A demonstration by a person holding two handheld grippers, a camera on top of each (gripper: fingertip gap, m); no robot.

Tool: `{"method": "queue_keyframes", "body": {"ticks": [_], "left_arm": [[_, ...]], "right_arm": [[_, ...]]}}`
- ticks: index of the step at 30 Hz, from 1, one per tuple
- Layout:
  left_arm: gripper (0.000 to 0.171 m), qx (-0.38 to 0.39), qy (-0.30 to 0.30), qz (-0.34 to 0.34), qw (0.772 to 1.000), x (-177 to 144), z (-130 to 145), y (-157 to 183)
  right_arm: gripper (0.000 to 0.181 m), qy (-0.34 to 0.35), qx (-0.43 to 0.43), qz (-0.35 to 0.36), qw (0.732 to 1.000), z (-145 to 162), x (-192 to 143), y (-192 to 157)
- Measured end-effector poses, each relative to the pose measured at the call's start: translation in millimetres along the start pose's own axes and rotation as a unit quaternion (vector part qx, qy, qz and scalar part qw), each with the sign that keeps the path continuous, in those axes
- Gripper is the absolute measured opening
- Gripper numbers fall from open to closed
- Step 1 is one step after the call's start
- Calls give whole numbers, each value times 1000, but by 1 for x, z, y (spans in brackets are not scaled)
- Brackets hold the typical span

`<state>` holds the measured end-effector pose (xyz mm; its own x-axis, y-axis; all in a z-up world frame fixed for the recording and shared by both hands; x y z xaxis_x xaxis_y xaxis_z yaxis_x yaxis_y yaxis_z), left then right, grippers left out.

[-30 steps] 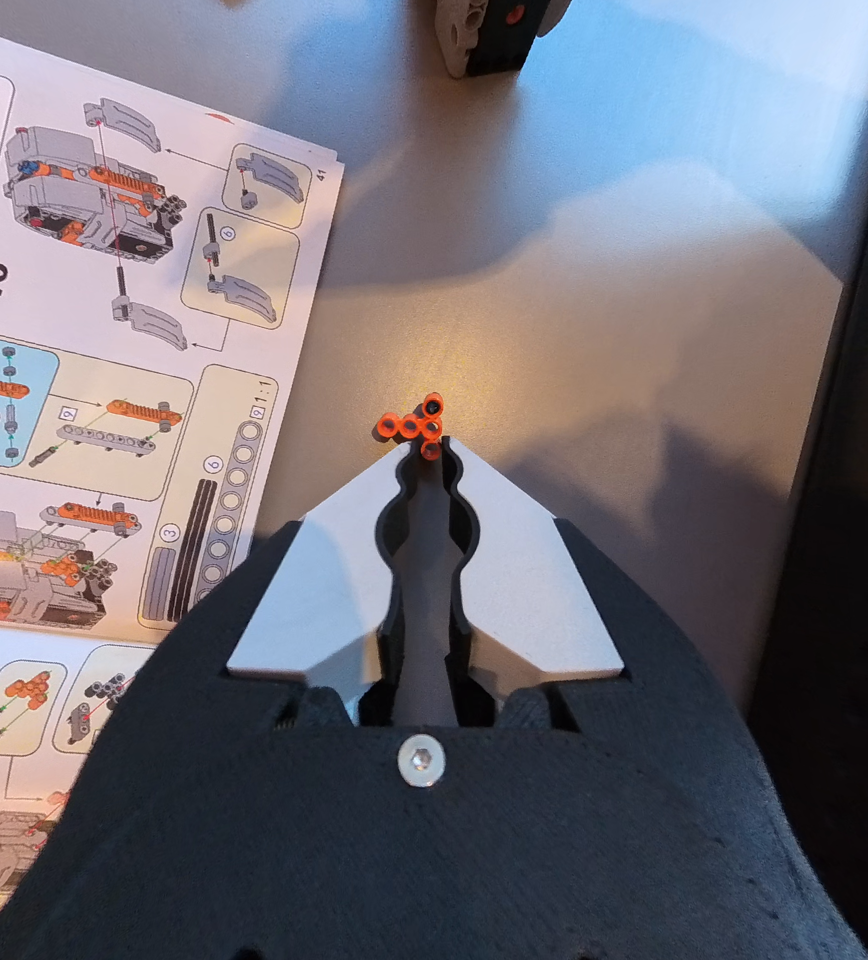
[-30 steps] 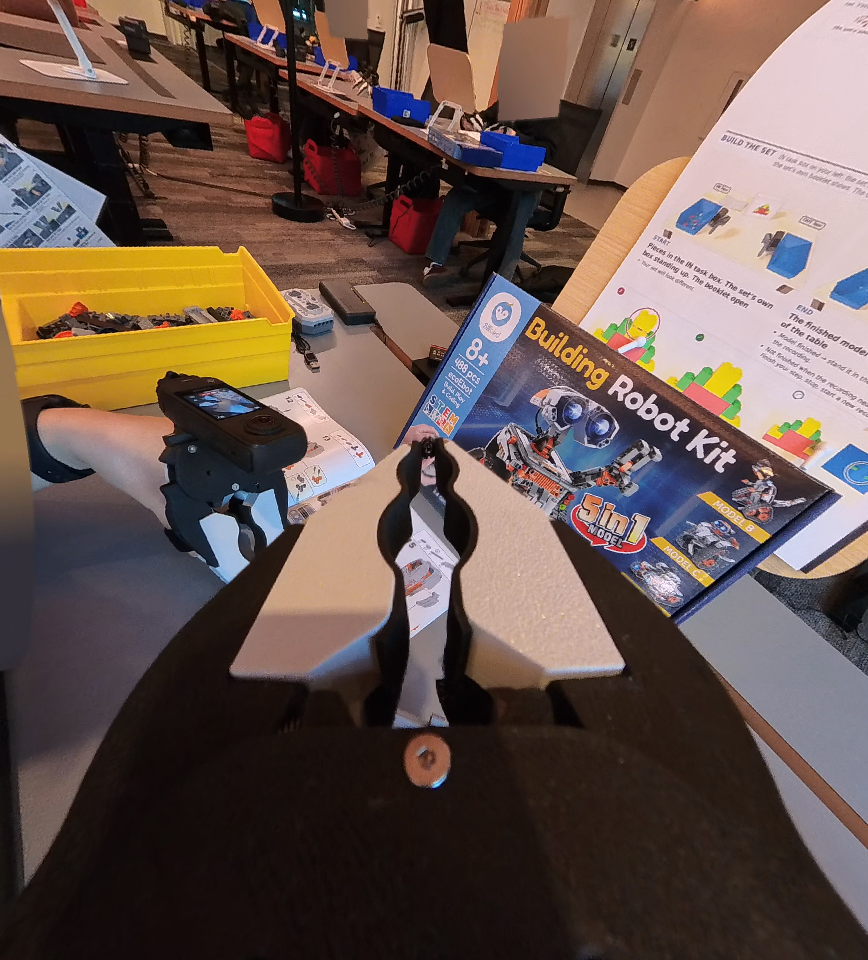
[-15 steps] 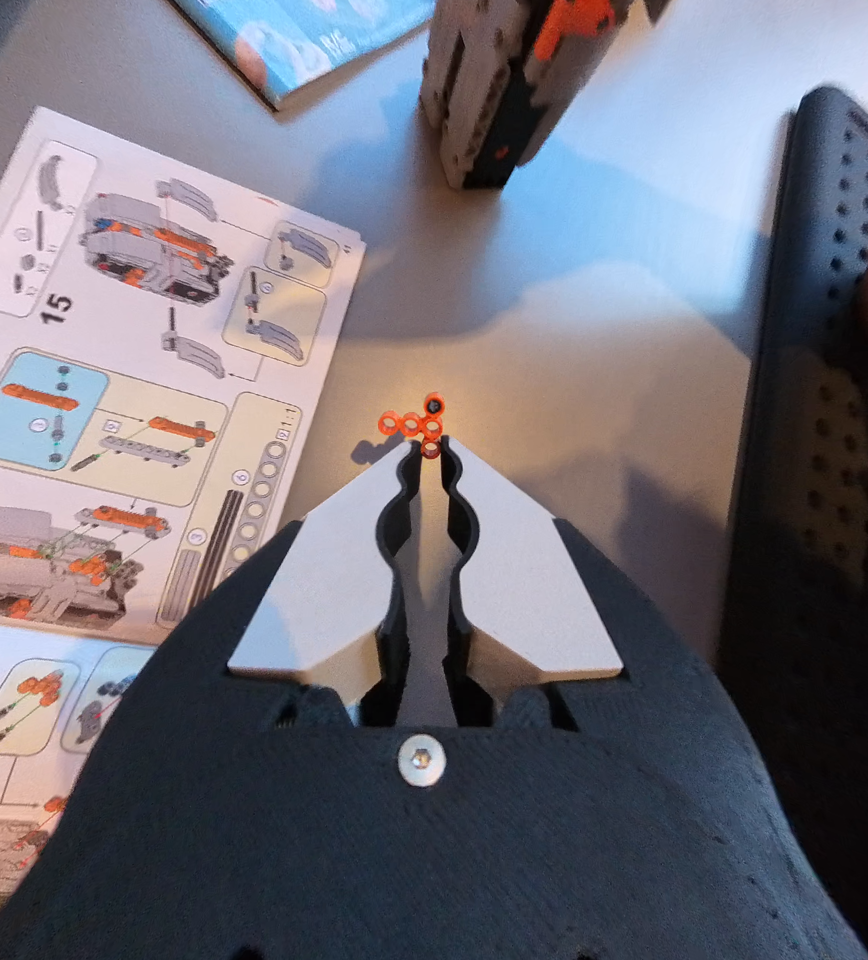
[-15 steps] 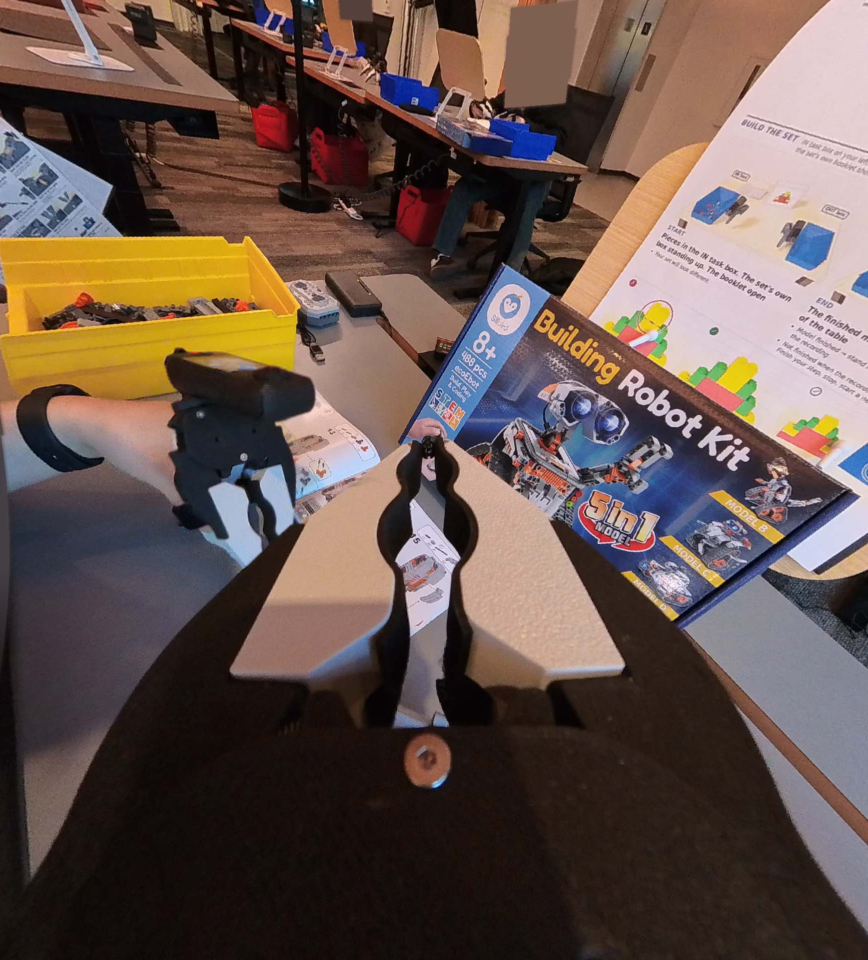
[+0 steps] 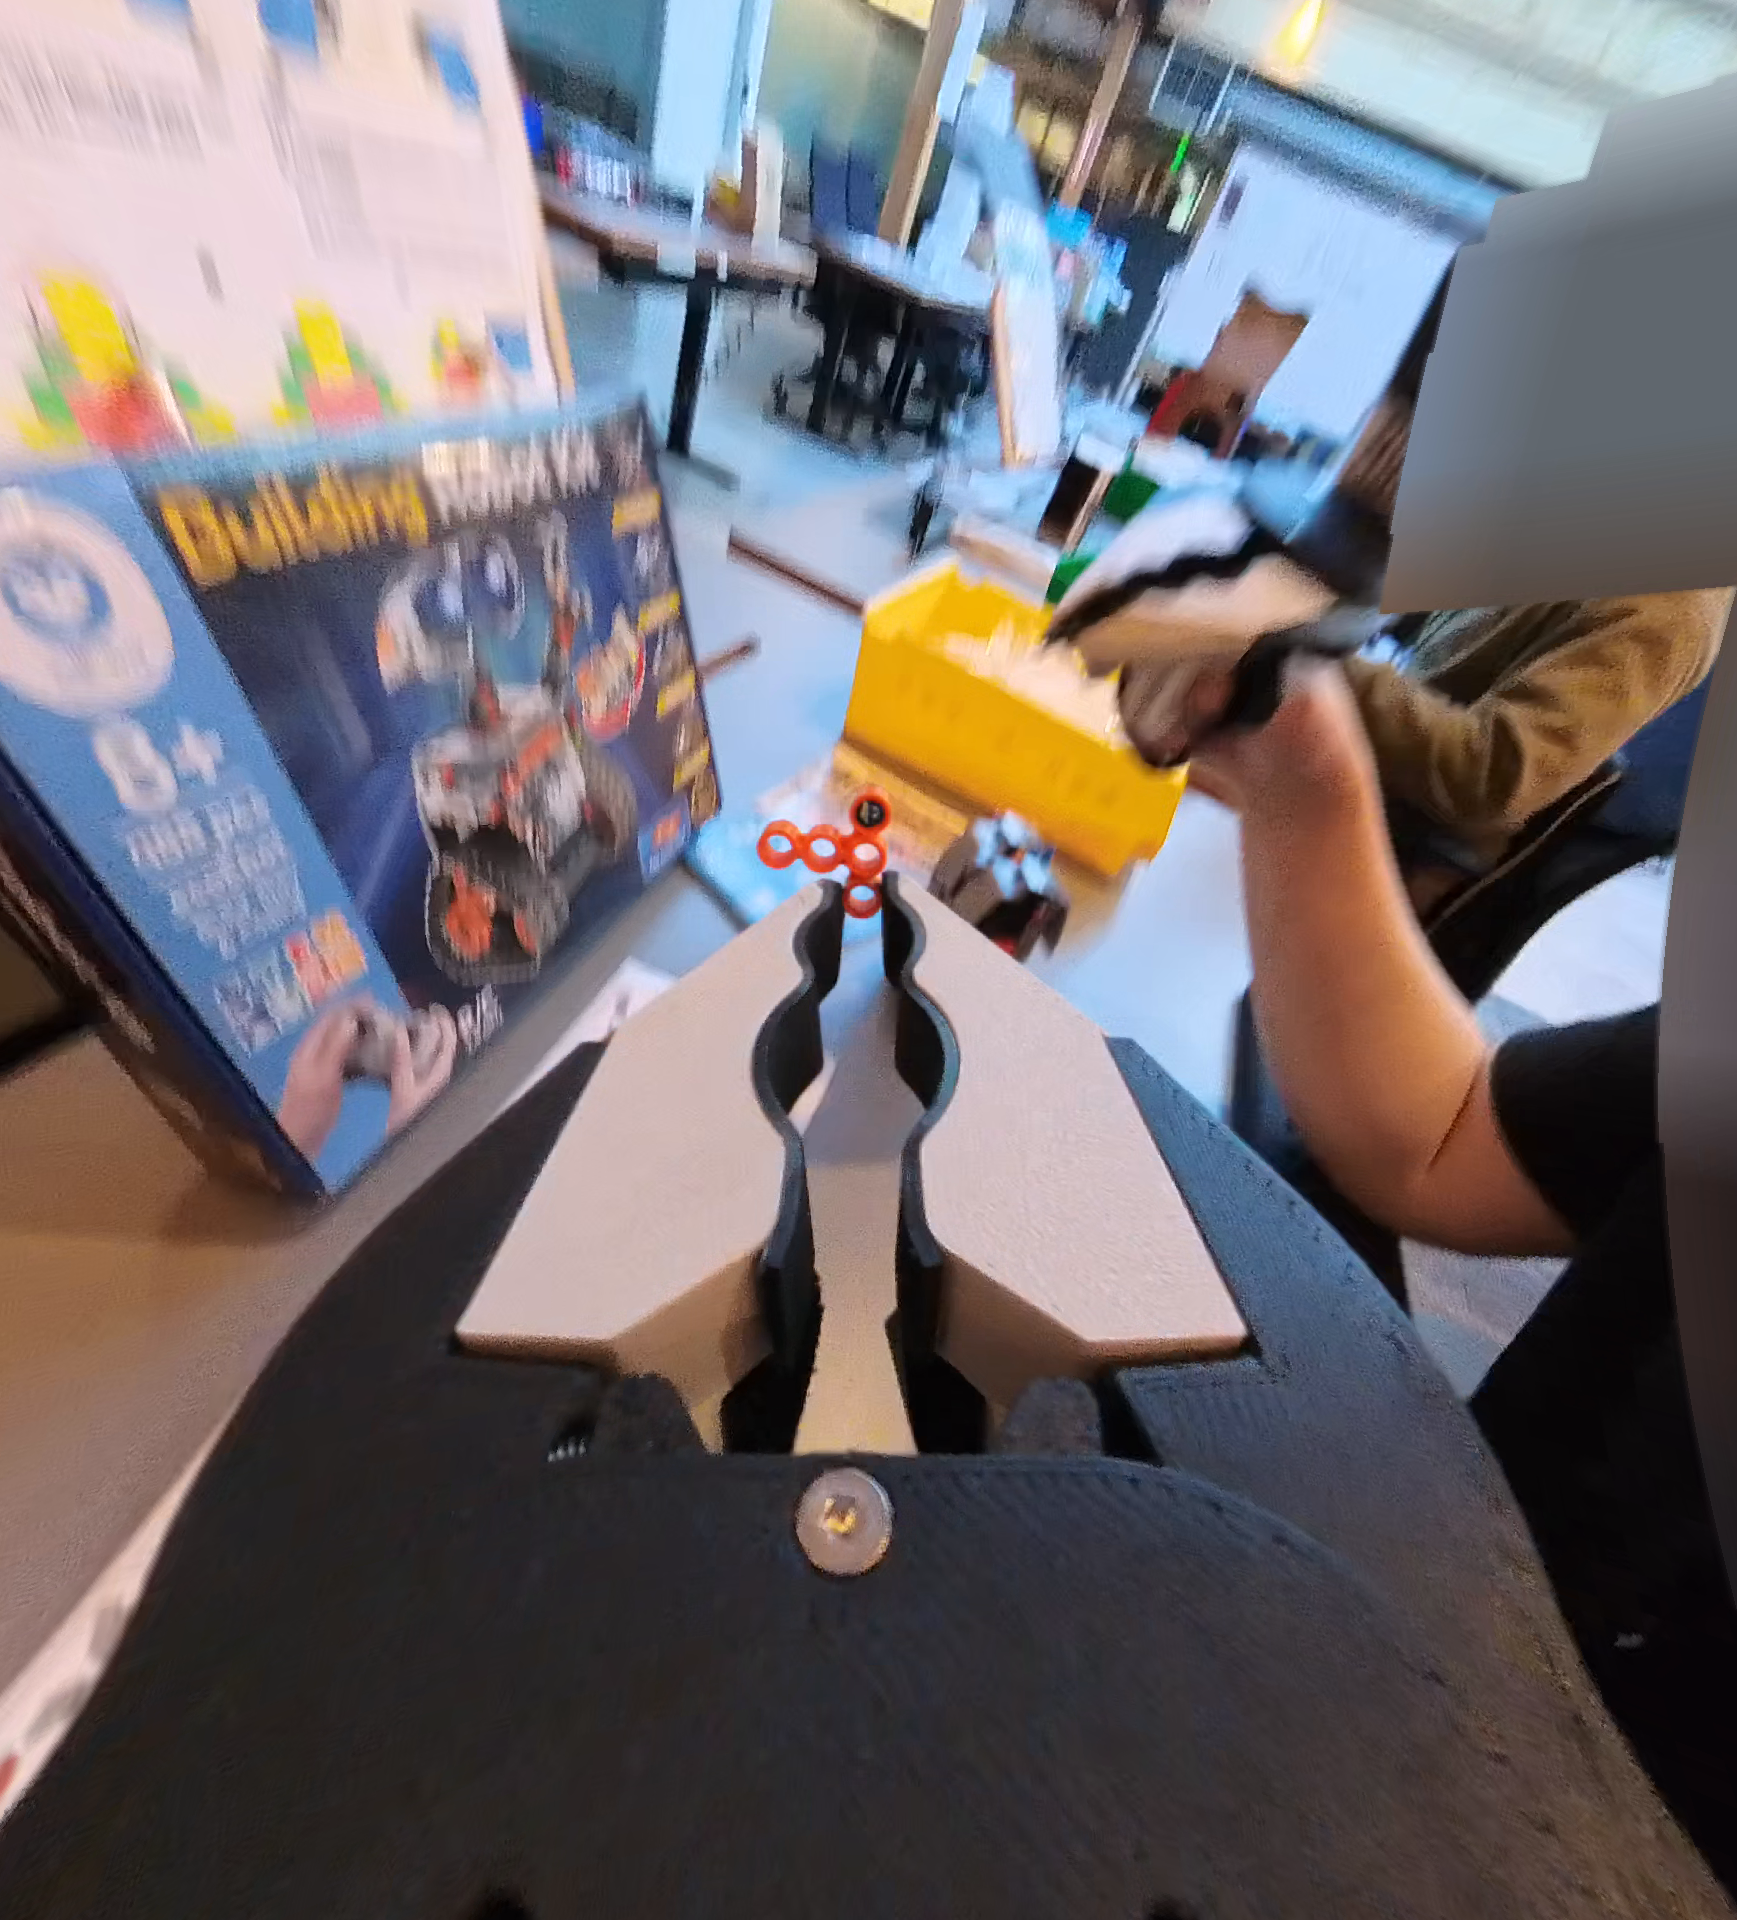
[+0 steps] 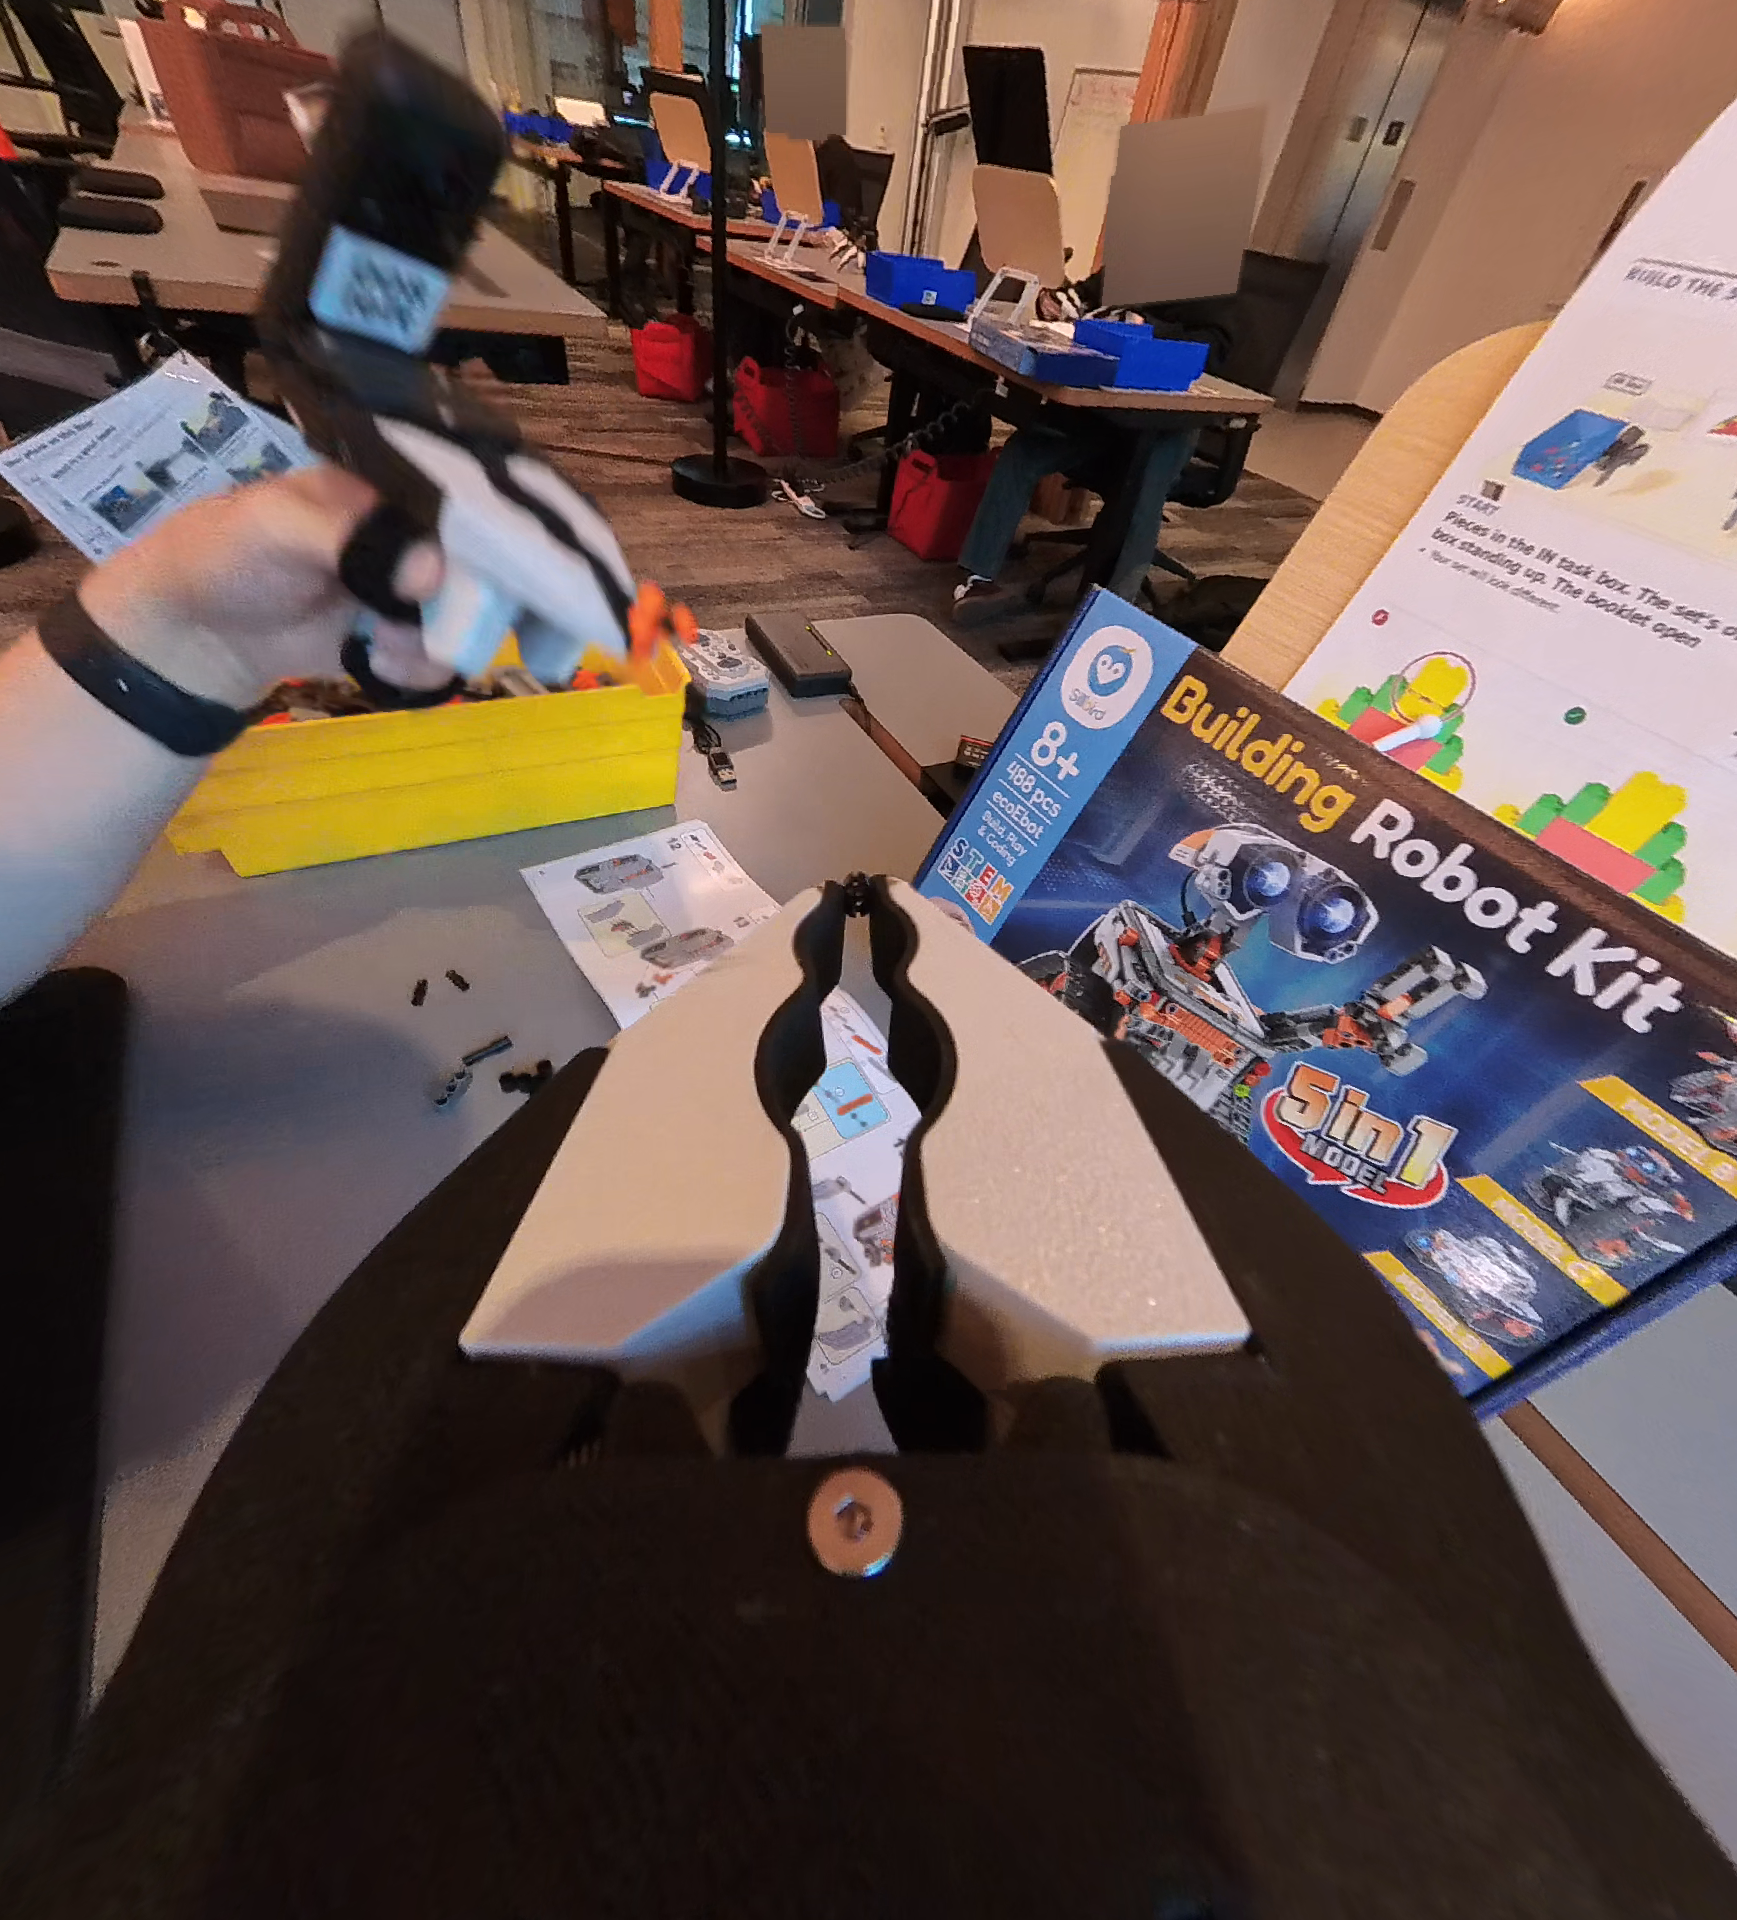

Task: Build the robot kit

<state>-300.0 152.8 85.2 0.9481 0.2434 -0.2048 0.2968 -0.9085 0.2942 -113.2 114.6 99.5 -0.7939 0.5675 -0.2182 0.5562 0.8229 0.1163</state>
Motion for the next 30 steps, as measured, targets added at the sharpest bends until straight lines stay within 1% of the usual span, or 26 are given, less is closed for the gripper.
{"method": "queue_keyframes", "body": {"ticks": [2, 4, 6, 8, 10, 13, 17, 19, 22, 25, 28, 30], "left_arm": [[3, 12, 41, 12, 999, -10, -30, 16], [4, 24, 60, 17, 998, -13, -43, 27], [4, 28, 64, 14, 997, -13, -39, 28], [3, 10, 55, 27, 998, -13, -30, 22], [3, -20, 49, 48, 997, -14, -26, 12], [3, -49, 56, 90, 993, -17, -22, 2], [3, -95, 67, 145, 983, -10, -16, -9], [3, -118, 69, 165, 977, -4, -13, -12], [3, -127, 78, 194, 970, 0, -15, -7], [3, -129, 63, 183, 972, 8, -10, -10], [3, -141, 67, 191, 969, 12, -11, -11], [3, -140, 67, 183, 971, 13, -11, -11]], "right_arm": [[3, -4, 2, -5, 1000, 2, 6, -1], [3, -6, 2, -10, 1000, 4, 12, -2], [3, -4, 6, -20, 1000, 5, 18, -5], [3, -1, 11, -33, 999, 6, 23, -8], [3, 1, 18, -44, 999, 8, 30, -9], [3, 9, 31, -65, 997, 10, 40, -14], [3, 11, 45, -82, 996, 14, 52, -17], [3, 13, 48, -84, 995, 15, 55, -18], [3, 29, 54, -83, 995, 12, 56, -17], [3, 59, 71, -91, 992, 5, 54, -17], [3, 66, 70, -85, 992, 2, 51, -16], [3, 70, 67, -80, 992, 0, 49, -15]]}}
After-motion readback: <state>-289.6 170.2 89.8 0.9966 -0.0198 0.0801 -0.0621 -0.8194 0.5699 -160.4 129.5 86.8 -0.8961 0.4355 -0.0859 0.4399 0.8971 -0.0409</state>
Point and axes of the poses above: each gripper's, where its closed fingertips meet, x out along the fingers, z out of its underside, y = z × x across the jaws, the point moved 3 cm from there along -x, back along the fingers, and after that the axes turned 5 degrees about -z, right-handed, at the moved point
